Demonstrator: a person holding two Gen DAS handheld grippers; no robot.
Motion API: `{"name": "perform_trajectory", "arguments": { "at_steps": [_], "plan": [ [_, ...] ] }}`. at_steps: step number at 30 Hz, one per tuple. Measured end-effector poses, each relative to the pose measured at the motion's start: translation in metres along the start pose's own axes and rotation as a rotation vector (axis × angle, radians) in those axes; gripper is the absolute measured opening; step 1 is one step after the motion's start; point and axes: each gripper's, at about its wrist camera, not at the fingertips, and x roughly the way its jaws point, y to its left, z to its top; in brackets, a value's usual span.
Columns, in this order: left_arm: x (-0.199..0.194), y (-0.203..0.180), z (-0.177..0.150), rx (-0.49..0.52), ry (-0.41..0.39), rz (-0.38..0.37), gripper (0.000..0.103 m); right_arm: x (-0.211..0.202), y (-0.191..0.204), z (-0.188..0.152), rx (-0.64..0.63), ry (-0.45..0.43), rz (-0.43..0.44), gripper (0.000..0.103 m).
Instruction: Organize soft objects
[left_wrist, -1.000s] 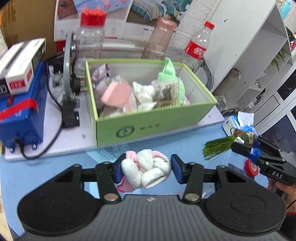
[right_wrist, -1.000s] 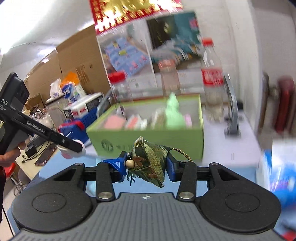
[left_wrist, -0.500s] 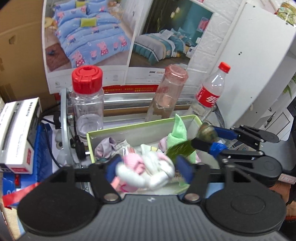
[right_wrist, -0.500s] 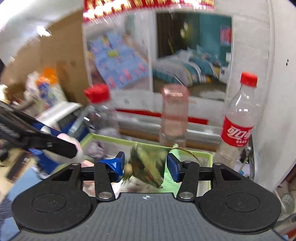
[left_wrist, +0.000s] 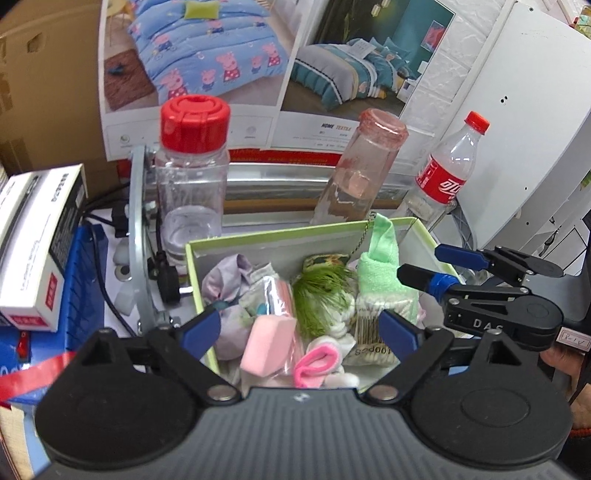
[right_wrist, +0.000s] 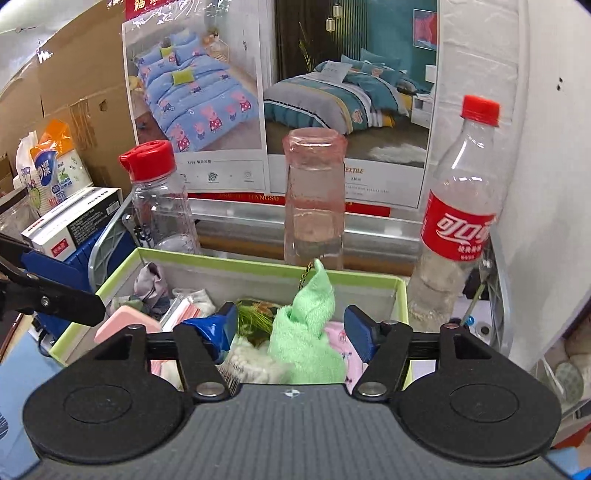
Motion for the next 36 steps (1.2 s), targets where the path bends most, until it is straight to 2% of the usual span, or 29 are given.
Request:
{"name": "perform_trajectory", "arguments": {
  "at_steps": [4,14,18,19,20,23,28,32,36],
  "plan": [
    [-0.012,0.0,-0.017,-0.007,-0.012,0.03,0.091,-0.02,0.002,-0.011,0.014,-0.018,0.004,0.053],
    [-0.059,-0.016,-0.078,0.013,-0.075,0.098,0.092,-0.086,0.009,-0.064,0.095,-0.059,-0.003,0.055],
    [-0.08,-0.025,-0.102,0.036,-0.127,0.153,0.093,-0.108,0.015,-0.082,0.15,-0.066,-0.054,0.055],
    [-0.086,-0.028,-0.108,0.036,-0.143,0.165,0.1,-0.113,0.017,-0.085,0.168,-0.07,-0.078,0.055],
    [-0.092,-0.029,-0.114,0.035,-0.163,0.174,0.103,-0.118,0.019,-0.089,0.188,-0.072,-0.104,0.055],
    [-0.107,-0.034,-0.13,0.032,-0.212,0.194,0.103,-0.131,0.026,-0.097,0.245,-0.073,-0.171,0.055],
    [-0.125,-0.043,-0.154,0.044,-0.277,0.226,0.103,-0.153,0.041,-0.116,0.302,-0.15,-0.142,0.055],
    [-0.131,-0.055,-0.173,0.065,-0.321,0.283,0.103,-0.165,0.066,-0.129,0.286,-0.207,-0.175,0.055],
    [-0.133,-0.064,-0.188,0.067,-0.336,0.321,0.103,-0.171,0.085,-0.143,0.284,-0.223,-0.188,0.055]
  ]
}}
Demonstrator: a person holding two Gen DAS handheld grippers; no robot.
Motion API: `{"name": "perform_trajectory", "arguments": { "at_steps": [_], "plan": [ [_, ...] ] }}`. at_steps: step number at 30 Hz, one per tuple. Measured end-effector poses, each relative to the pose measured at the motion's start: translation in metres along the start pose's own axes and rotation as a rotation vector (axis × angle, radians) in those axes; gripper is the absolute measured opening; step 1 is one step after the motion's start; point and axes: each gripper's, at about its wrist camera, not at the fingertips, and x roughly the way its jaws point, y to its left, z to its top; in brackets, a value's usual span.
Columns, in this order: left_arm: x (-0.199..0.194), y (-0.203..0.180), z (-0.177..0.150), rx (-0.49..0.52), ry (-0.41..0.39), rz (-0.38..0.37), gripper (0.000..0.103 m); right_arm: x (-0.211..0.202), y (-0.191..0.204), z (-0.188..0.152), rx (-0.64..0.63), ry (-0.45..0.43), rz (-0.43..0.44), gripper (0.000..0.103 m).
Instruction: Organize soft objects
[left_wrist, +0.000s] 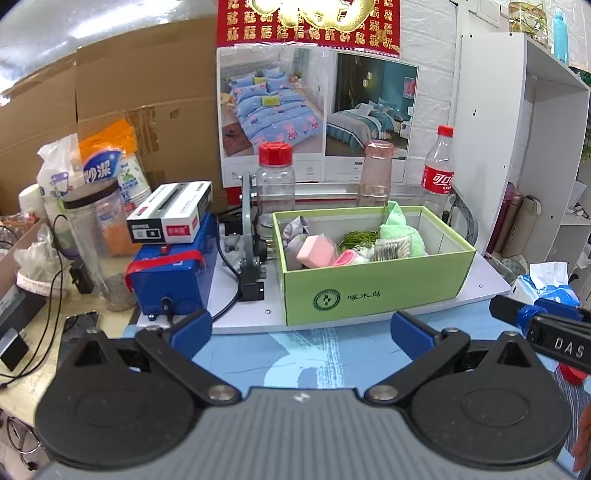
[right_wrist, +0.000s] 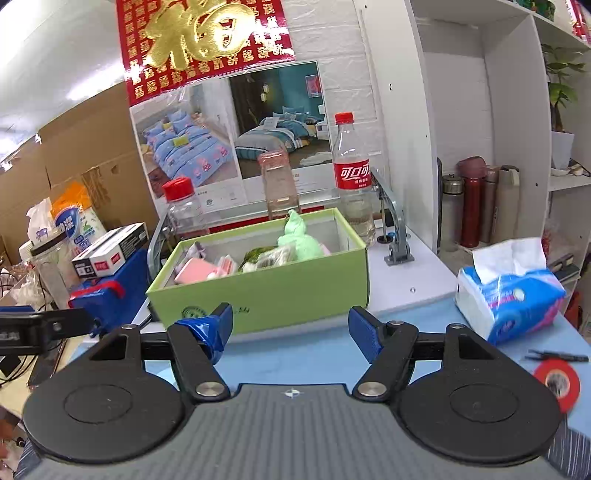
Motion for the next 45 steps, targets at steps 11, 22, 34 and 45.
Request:
{"name": "perform_trajectory", "arguments": {
  "at_steps": [11,22,34,45],
  "plan": [
    [-0.012,-0.021,-0.037,0.006,-0.008,0.066,0.103,-0.013,-0.013,-0.038,0.064,0.041,-0.091,0.055],
    [-0.009,-0.038,-0.066,0.033,0.036,0.129,0.103,-0.014,-0.022,-0.054,0.066,0.071,-0.14,0.055],
    [-0.005,-0.033,-0.07,0.026,0.047,0.129,0.103,-0.008,-0.017,-0.056,0.043,0.096,-0.15,0.056],
    [0.009,-0.021,-0.073,-0.02,0.104,0.126,0.103,-0.005,-0.018,-0.06,0.013,0.117,-0.215,0.056]
  ]
}}
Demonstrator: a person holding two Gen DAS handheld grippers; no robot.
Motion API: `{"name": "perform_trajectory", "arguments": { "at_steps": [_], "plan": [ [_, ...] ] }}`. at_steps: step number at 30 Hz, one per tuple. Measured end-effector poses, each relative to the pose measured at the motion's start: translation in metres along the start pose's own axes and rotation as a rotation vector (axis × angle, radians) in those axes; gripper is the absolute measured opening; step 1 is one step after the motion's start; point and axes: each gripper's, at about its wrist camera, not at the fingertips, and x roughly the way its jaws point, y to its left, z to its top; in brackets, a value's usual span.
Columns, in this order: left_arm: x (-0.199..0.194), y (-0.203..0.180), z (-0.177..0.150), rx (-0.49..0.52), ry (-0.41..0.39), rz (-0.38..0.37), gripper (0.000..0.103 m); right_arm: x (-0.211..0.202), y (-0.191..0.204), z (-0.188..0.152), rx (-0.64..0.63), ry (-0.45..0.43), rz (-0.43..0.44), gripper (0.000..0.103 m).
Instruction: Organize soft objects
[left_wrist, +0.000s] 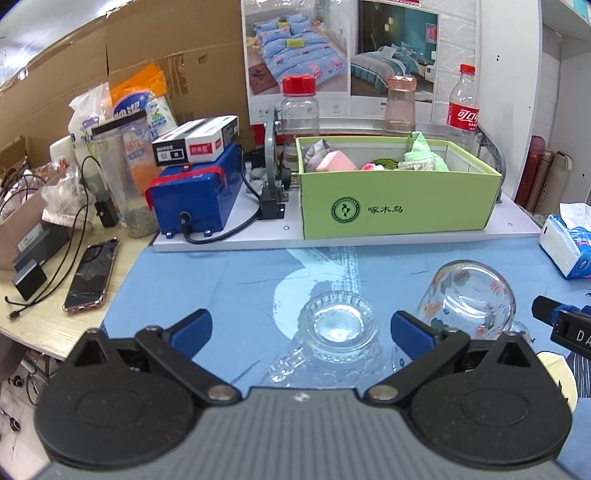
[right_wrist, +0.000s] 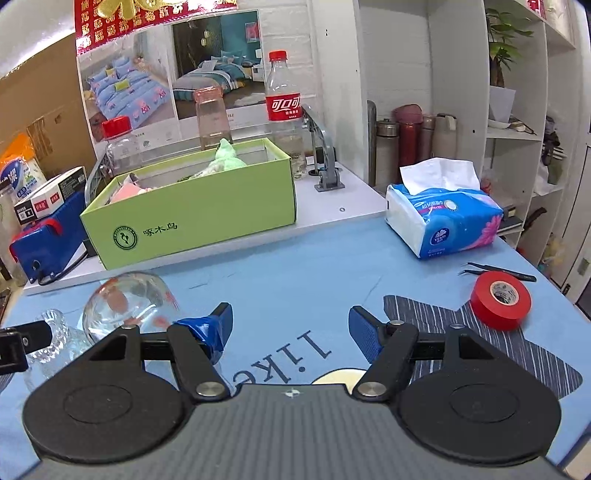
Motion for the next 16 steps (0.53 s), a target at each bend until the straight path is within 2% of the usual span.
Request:
{"name": "perform_trajectory", "arguments": {
  "at_steps": [6,16],
  "plan": [
    [0.0005,-0.0045,-0.002,0.013,0.006,0.01,0.103,0.0027,-0.0007,-0.0028,-0.003,0.019,0.008,0.056],
    [-0.0021,-0.0082,-0.0019,0.018,-0.045,0.026,0.103,0.0065,-0.0032,-0.0059,0.018,0.032,0.008,0.056]
  ]
}}
